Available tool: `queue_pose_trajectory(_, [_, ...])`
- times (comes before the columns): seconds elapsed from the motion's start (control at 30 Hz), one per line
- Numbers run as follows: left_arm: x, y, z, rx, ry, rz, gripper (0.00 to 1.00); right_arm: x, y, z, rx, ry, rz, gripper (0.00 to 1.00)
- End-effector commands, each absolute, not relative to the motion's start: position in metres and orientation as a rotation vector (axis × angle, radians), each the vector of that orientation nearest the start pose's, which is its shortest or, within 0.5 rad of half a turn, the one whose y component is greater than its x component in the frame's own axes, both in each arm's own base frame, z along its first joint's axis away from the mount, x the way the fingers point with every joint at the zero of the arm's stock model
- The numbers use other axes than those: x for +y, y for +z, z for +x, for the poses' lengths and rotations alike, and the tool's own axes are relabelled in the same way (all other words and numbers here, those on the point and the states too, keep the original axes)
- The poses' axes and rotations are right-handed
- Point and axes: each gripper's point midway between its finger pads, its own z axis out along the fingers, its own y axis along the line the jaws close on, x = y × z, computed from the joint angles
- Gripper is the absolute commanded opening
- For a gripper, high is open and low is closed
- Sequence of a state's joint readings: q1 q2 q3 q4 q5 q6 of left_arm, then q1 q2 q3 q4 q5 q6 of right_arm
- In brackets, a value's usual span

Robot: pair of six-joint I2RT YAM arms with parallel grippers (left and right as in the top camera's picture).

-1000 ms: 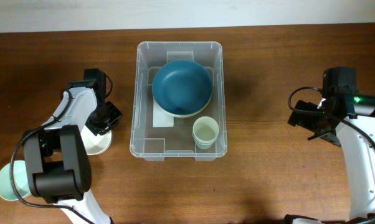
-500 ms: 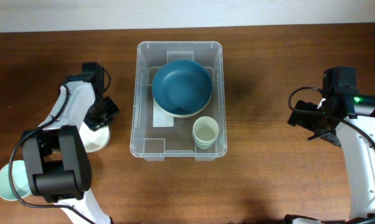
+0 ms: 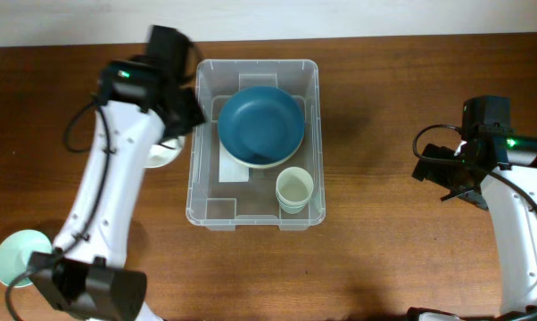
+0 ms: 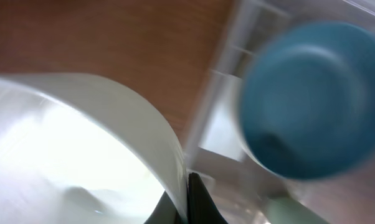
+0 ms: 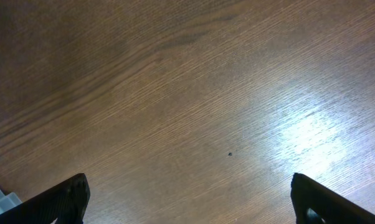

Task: Pack container
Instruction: 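Place the white bowl in the front left of the container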

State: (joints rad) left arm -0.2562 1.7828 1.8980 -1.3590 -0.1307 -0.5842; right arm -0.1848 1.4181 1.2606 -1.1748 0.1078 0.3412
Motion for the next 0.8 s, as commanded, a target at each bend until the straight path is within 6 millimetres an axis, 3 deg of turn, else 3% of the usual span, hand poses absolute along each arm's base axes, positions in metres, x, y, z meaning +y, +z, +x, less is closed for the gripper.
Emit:
queue_pose_trajectory(0.0, [-0.123,0.242,0.372,2.724,-0.096,-0.395,0.01,-0.074,0.166,0.283,2.752,-0.125,0.783,0.99])
queue_pose_trajectory(0.13, [-0.17,0.237,0.355,2.754,-0.123,-0.223,0.01,-0.073,0.166,0.283,2.753,-0.123,0.783,0.99])
queue_pose_trajectory(0.2, [-0.176,0.231,0.35,2.77,-0.126,-0.256,0.01,-0.073,0.166,0.283,2.753,-0.117,0.783,0.99])
queue_pose_trajectory(0.27, [-0.181,0.214,0.344,2.795,-0.143,-0.375,0.01,-0.072,0.166,0.283,2.754,-0.113,0.782,0.99])
queue_pose_trajectory(0.4, [-0.201,0.172,0.333,2.9,-0.275,-0.377,0.01,-0.07,0.166,0.283,2.758,-0.098,0.775,0.99])
queue_pose_trajectory(0.6, [-0.195,0.118,0.315,2.985,-0.226,-0.382,0.01,-0.07,0.166,0.283,2.758,-0.098,0.775,0.99])
queue_pose_trajectory(0.77, [-0.187,0.097,0.308,3.003,-0.167,-0.373,0.01,-0.07,0.166,0.283,2.758,-0.098,0.775,0.99])
